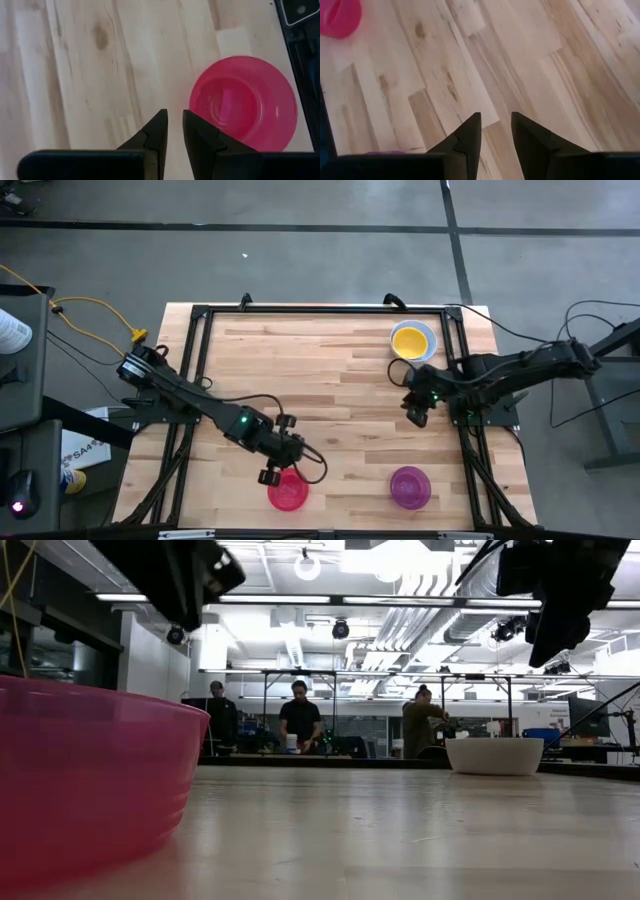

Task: Nest bowls inside each other
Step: Stack the pink bowl on top of the yellow bowl

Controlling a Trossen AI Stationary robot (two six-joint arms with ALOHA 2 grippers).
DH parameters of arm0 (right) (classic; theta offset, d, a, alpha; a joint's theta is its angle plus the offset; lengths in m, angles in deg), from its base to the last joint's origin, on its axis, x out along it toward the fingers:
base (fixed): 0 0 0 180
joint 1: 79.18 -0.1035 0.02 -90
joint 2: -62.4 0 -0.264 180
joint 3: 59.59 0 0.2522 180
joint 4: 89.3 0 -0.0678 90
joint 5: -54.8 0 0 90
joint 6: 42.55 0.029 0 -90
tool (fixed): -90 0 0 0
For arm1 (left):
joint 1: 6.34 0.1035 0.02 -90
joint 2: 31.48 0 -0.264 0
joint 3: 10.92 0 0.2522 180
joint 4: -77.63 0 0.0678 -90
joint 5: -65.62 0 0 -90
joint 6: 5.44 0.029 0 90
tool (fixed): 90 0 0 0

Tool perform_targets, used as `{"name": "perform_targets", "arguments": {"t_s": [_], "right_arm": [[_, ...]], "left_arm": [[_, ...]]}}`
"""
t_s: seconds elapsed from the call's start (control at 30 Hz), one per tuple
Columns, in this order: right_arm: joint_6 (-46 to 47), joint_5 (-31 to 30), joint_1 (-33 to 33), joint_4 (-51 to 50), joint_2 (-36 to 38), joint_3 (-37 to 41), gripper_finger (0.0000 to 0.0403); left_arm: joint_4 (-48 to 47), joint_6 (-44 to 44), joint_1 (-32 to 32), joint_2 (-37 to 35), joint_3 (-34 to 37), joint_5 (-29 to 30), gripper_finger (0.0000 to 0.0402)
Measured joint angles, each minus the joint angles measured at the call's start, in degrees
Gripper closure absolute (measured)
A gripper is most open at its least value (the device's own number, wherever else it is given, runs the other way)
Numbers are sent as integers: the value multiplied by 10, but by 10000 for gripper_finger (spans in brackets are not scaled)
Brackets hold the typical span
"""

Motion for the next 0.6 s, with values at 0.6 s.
{"name": "perform_targets", "arguments": {"t_s": [0.6], "right_arm": [[20, -26, -27, 24, -33, 0, 302]], "left_arm": [[19, -106, 2, 1, 17, -50, 343]]}}
